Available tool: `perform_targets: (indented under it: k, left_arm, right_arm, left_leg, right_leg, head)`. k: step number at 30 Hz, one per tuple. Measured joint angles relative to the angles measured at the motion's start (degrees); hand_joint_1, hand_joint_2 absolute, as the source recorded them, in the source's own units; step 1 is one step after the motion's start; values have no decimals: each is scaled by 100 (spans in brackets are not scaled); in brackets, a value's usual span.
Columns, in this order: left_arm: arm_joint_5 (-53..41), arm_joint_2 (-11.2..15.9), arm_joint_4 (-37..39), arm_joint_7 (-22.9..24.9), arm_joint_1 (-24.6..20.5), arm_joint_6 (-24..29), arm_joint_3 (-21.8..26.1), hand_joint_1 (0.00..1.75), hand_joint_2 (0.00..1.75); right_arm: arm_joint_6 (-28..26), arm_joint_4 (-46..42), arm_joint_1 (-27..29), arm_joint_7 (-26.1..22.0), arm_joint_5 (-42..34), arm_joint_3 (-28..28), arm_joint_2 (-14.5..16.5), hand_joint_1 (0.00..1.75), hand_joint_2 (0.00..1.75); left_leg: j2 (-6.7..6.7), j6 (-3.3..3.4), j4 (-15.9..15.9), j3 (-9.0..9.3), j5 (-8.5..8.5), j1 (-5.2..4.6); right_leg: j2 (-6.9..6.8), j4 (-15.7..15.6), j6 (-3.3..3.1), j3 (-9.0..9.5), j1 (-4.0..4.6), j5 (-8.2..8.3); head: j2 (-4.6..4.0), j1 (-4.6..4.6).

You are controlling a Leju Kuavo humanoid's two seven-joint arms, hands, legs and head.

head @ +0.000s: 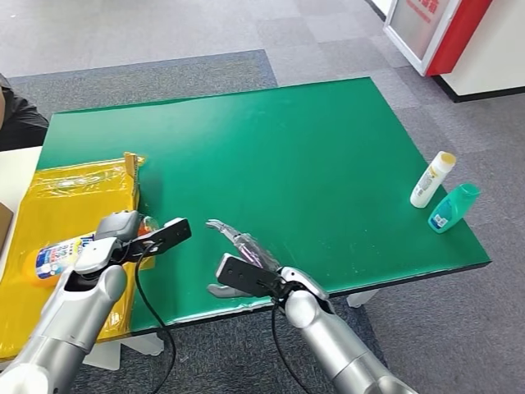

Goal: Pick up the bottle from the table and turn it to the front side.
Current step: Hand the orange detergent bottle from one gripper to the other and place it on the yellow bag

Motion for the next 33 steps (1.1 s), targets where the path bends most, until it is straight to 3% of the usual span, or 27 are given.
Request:
perform_targets:
  k: [1, 4, 16, 22, 29, 33]
  left_arm:
    - [-13, -11, 21, 0, 4, 3, 48, 8, 175]
    - [-38, -43, 78, -4, 23, 10, 157, 0, 175]
    - [-427, -186, 124, -123, 86, 75, 476, 0, 175]
    - [-779, -295, 35, -436, 149, 200, 684, 0, 175]
    - [-467, -430, -845, -867, 388, 268, 817, 0, 175]
    - [704, -436, -1634, -1164, 633, 12, 821, 0, 175]
  right_arm:
    - [4, 0, -1, 1, 3, 0, 5, 0, 175]
    - [14, 0, -1, 3, 8, 0, 16, 0, 175]
    - [35, -2, -2, 16, 42, 0, 33, 0, 175]
    - [26, -4, 6, 23, 62, -2, 39, 0, 175]
    - [-7, -125, 156, 73, 100, -97, 35, 0, 175]
    - [-38, -315, 343, 90, 78, -222, 11, 0, 175]
  left_leg:
    - [0, 0, 0, 0, 0, 0]
    - [0, 0, 0, -1, 0, 0]
    - [0, 0, 0, -1, 0, 0]
    - [0, 0, 0, -1, 0, 0]
    - [0, 1, 0, -2, -1, 0]
    - [0, 2, 0, -4, -4, 0]
  right_leg:
    - [0, 0, 0, 0, 0, 0]
    - [0, 0, 0, -1, 0, 0]
    - [0, 0, 0, 0, 0, 0]
    - [0, 0, 0, -1, 0, 0]
    - [0, -1, 0, -2, 0, 0]
    - [0, -1, 2, -2, 0, -2]
  head:
    - [0, 1]
    - [0, 0]
    - [0, 1]
    - [0, 0]
    - [0, 0]
    - [0, 1]
